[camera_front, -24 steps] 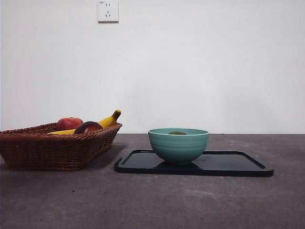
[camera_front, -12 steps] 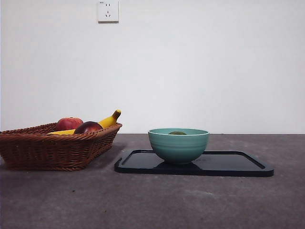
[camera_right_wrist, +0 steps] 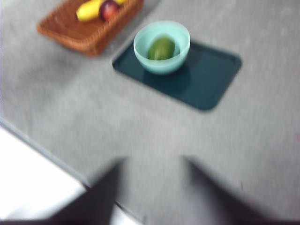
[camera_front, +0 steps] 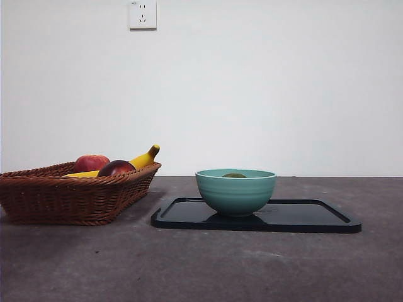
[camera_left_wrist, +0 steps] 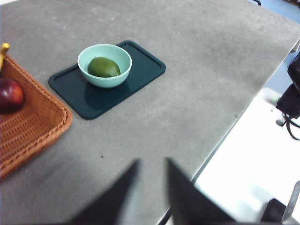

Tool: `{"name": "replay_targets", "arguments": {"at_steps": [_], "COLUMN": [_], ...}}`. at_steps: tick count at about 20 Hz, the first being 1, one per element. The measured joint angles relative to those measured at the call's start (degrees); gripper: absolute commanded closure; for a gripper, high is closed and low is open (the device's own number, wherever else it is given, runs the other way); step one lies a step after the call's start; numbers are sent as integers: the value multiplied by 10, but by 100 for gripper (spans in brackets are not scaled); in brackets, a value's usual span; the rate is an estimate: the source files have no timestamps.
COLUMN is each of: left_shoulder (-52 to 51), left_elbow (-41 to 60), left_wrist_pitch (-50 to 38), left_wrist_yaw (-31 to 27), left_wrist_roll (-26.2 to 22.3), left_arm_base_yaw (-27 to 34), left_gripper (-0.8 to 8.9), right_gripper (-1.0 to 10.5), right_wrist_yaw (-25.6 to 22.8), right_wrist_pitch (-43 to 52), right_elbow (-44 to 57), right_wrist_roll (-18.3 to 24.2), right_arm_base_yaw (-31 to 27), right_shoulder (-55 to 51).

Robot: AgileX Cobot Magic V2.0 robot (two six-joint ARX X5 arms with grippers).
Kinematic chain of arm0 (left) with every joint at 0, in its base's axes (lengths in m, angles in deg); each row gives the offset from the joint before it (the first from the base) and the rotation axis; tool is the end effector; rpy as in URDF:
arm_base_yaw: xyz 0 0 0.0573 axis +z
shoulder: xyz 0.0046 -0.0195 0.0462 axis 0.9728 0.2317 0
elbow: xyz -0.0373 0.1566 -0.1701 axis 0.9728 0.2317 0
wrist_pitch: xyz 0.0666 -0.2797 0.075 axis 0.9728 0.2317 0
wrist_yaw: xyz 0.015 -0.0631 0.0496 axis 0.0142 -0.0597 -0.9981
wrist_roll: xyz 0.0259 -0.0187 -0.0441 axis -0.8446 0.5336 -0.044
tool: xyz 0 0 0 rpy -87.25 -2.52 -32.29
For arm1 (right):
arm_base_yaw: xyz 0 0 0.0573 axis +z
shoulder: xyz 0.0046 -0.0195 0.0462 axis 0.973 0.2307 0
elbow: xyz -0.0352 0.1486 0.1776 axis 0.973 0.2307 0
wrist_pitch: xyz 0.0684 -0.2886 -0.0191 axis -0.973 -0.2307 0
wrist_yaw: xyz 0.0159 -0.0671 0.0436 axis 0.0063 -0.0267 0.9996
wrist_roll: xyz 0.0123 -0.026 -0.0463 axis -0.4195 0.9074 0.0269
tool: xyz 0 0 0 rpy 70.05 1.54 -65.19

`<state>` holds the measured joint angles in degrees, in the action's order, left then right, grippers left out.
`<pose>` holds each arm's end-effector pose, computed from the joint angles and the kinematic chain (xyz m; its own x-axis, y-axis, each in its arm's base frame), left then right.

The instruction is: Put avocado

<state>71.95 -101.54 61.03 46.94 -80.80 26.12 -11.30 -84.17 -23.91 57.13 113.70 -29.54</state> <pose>0.0674 -0.0841 0.3653 0.5256 -0.7106 -0.4678 0.7741 0.6275 -0.0833 0.0592 0.0447 0.3574 0.6730 0.5115 -0.5342 -0.4967 0.8478 0.1861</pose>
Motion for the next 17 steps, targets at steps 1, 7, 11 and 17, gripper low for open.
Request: {"name": "replay_targets", "arguments": {"at_steps": [1, 7, 11, 17], "left_shoulder": [0, 0, 0, 0], "left_elbow": [0, 0, 0, 0], "left_wrist_pitch": [-3, -3, -3, -9], "left_wrist_yaw": [0, 0, 0, 7], "left_wrist_roll": [0, 0, 0, 0], "left_arm_base_yaw": [0, 0, 0, 164], "left_gripper": [807, 807, 806, 807], "right_gripper": [916, 916, 916, 916], "right_wrist_yaw": [0, -1, -1, -1], "right_wrist_pitch": [14, 42, 42, 42], "right_elbow": [0, 0, 0, 0], "right_wrist_roll": [0, 0, 0, 0], "right_arm_base_yaw": [0, 0, 0, 0], "right_shoulder": [0, 0, 0, 0]}}
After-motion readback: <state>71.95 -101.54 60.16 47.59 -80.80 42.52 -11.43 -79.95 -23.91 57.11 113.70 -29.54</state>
